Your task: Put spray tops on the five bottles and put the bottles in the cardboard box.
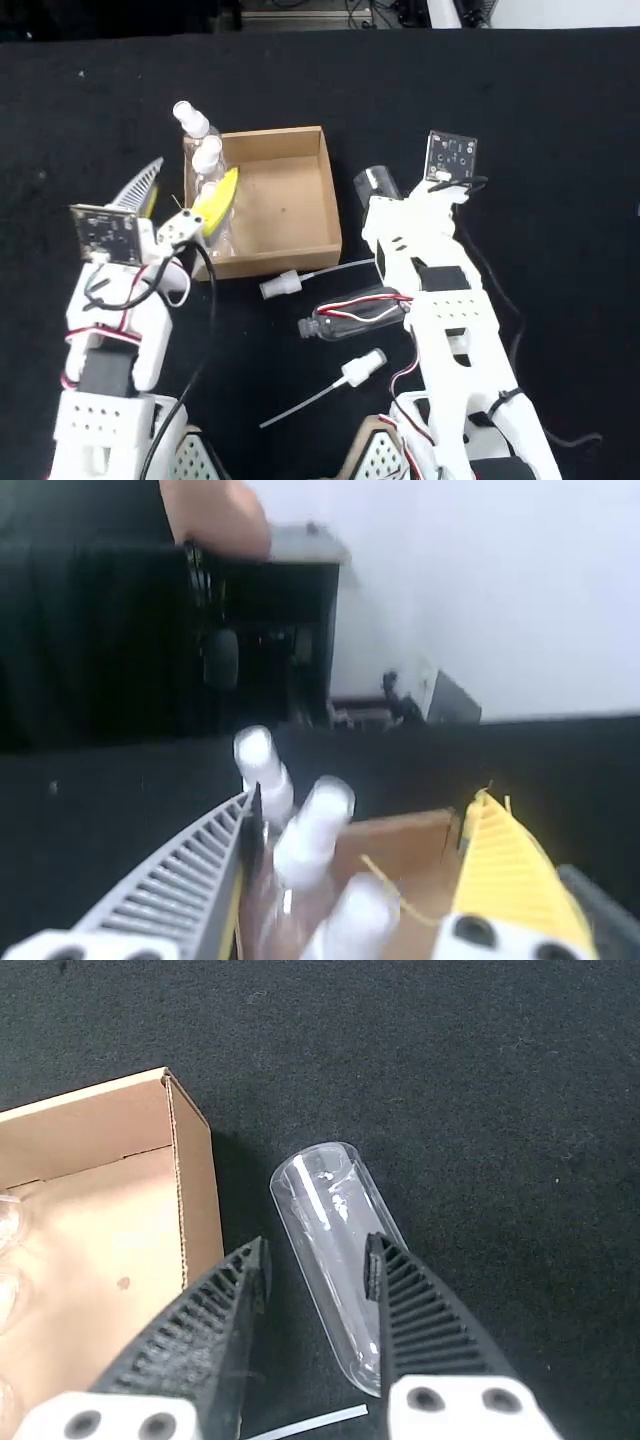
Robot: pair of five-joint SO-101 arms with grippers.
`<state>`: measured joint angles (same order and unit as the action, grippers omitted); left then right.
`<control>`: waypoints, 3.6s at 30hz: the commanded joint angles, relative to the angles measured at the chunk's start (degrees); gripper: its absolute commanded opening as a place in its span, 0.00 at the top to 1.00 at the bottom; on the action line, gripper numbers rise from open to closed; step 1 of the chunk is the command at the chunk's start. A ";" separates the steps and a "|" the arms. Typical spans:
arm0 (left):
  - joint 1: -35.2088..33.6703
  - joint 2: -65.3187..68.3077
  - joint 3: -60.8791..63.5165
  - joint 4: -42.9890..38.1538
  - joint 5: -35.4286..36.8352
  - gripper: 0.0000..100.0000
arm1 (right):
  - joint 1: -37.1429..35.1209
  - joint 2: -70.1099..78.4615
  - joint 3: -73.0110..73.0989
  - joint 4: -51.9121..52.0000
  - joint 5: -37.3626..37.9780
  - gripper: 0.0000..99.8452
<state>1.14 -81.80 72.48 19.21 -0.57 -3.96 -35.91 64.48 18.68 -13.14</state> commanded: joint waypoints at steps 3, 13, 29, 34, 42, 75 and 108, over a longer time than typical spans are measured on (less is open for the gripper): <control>-1.10 -1.23 -16.22 8.26 -0.18 0.70 | -0.88 -1.45 -0.13 -1.58 0.09 0.87; -31.08 -1.85 -22.46 27.25 4.92 0.79 | -0.53 -1.45 -1.98 0.62 3.78 0.87; -43.38 -1.93 3.74 27.52 5.01 0.87 | -0.62 -1.80 -32.48 53.71 50.20 0.87; -38.99 -1.93 8.48 24.88 4.75 0.87 | -0.88 -1.54 -32.40 69.36 70.24 0.78; -35.56 -1.93 12.44 24.53 4.57 0.87 | -3.60 -1.45 -25.01 74.02 92.04 0.70; -35.56 -1.93 13.67 24.79 4.57 0.87 | 0.18 -1.45 -24.75 61.98 67.87 0.97; -35.56 -1.93 13.67 24.88 4.57 0.87 | 38.77 26.15 -40.22 48.26 63.38 0.71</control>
<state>-34.73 -82.86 86.81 44.88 3.91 37.10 -9.54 28.09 66.33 48.31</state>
